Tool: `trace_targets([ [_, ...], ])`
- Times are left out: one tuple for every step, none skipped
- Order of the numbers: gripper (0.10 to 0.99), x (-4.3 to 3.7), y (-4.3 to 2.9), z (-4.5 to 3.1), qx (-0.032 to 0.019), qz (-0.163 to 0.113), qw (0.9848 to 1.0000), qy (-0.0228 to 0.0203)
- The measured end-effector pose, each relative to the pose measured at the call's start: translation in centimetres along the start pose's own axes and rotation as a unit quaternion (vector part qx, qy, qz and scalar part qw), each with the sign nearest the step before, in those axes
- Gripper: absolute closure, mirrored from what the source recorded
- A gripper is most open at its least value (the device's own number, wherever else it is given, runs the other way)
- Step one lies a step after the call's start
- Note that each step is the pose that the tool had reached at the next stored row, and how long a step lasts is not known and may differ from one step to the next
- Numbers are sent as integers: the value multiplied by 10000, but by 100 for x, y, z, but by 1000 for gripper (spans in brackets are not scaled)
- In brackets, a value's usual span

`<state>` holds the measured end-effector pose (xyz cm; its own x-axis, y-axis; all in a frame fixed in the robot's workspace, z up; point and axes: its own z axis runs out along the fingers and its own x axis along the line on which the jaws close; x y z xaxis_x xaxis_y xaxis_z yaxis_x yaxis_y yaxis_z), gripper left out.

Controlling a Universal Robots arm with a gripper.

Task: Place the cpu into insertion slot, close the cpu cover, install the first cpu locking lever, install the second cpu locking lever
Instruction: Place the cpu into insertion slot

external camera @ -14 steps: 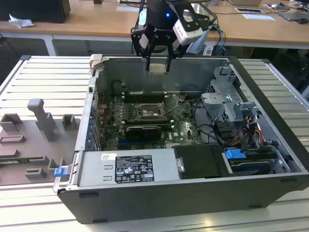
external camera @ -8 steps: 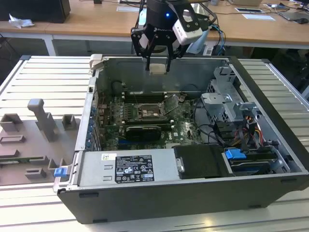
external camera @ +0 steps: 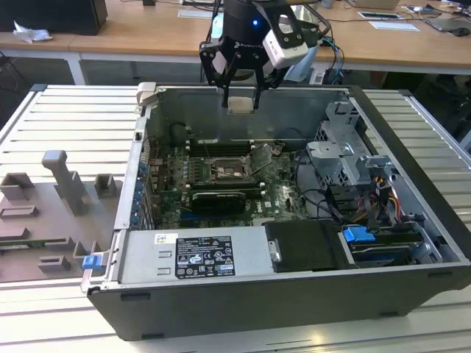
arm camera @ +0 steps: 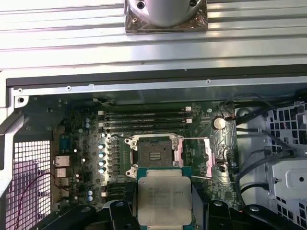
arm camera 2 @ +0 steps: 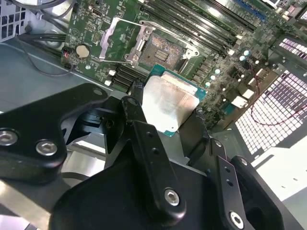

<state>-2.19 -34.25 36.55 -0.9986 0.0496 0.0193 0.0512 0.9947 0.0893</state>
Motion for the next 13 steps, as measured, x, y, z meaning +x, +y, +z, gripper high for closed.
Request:
trace_targets([
  [545,0,0,0,0,18,10000,-2],
  [545,0,0,0,-1,38,10000,-4],
  [545,0,0,0,-1,51,10000,-5],
  [545,0,0,0,-1,57,10000,-5],
  [545,0,0,0,-1,65,10000,-6],
  [545,0,0,0,-1,79,10000,-7],
  [545,0,0,0,-2,92,10000,-8],
  [545,0,0,0,-2,101,9999,-9],
  [545,0,0,0,-2,112,9999,-10],
  [545,0,0,0,-2,120,9999,-11],
  [545,0,0,0,-2,129,9999,-12],
  [545,0,0,0,-2,138,9999,-12],
  [545,0,0,0,-3,148,9999,-13],
])
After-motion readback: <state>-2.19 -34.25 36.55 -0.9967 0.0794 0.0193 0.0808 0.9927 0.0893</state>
